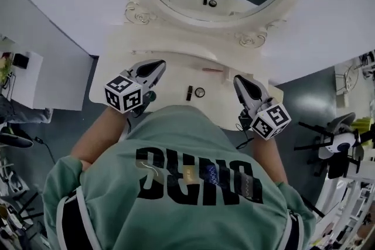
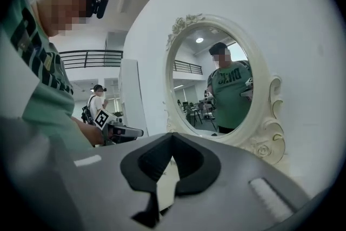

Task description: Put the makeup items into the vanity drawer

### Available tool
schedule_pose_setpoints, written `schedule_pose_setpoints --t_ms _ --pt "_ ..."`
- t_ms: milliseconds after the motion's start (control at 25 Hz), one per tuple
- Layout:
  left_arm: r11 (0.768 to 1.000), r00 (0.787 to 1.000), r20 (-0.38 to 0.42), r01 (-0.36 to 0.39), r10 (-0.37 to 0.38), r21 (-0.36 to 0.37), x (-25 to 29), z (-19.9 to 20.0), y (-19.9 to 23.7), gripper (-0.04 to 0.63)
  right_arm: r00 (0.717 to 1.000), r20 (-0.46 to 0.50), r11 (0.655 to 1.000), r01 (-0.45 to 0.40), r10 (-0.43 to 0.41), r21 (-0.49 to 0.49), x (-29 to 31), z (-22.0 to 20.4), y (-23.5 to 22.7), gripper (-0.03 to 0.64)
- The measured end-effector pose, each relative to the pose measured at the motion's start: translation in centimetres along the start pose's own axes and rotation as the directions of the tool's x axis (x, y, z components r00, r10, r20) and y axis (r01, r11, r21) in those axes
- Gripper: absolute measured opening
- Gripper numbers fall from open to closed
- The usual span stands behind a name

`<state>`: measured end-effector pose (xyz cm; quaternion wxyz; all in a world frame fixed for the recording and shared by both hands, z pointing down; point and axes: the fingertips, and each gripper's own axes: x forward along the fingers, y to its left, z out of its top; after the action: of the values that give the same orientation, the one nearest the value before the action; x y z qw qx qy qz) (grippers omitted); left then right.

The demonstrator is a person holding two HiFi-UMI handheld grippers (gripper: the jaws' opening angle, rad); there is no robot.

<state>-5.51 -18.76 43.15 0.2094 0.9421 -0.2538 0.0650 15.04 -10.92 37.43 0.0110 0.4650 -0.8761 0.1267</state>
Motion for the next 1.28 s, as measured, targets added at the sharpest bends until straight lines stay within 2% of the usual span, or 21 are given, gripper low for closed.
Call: schedule_pose_setpoints --t_ms 120,320,440,600,720,880,1040,1120,1280 --pt "0.997 0.997 -0.016 -0.079 0.078 -0.011 1.2 -1.3 -0.7 0.005 0.998 -0.009 0.998 -0.064 0.064 -0.006 -0.4 -0.4 -2.2 0.009" --pt "0.970 0.969 -0.043 -0.243 0.242 -0.008 2.5 -3.2 0.6 0.005 0.989 -0.030 0.989 -0.148 0.147 -0.023 0.3 -1.4 -4.0 0.009" --pt "0.946 0.942 -0.091 -0.324 0.324 0.015 1.0 -5.0 2.7 0.005 0.981 -0.060 0.982 -0.188 0.185 -0.035 2.3 -2.7 -2.4 0.009" --pt "0.919 0.898 -0.207 -0.395 0.388 0.009 -0.9 -8.2 7.6 0.006 0.967 -0.108 0.970 -0.239 0.232 -0.056 6.8 -4.2 0.8 0.010" --pt "0.911 0.864 -0.305 -0.412 0.401 0.032 -1.5 -11.2 10.9 0.011 0.955 -0.153 0.961 -0.268 0.256 -0.063 10.4 -5.9 3.2 0.011" --pt "0.924 0.823 -0.441 -0.380 0.358 0.039 -0.8 -15.9 13.9 0.054 0.942 -0.203 0.958 -0.283 0.269 -0.047 15.0 -8.8 5.5 0.011" --pt "0.938 0.757 -0.570 -0.340 0.319 0.072 0.5 -20.9 15.4 0.085 0.921 -0.254 0.951 -0.309 0.296 -0.013 17.3 -11.4 7.3 0.011" --pt "0.939 0.724 -0.612 -0.330 0.319 0.098 0.9 -22.9 16.3 0.100 0.914 -0.271 0.950 -0.312 0.301 0.001 18.0 -12.3 7.7 0.011" --pt "0.941 0.679 -0.664 -0.314 0.314 0.124 1.3 -25.1 16.9 0.098 0.912 -0.286 0.953 -0.302 0.295 0.020 18.5 -13.2 7.6 0.011"
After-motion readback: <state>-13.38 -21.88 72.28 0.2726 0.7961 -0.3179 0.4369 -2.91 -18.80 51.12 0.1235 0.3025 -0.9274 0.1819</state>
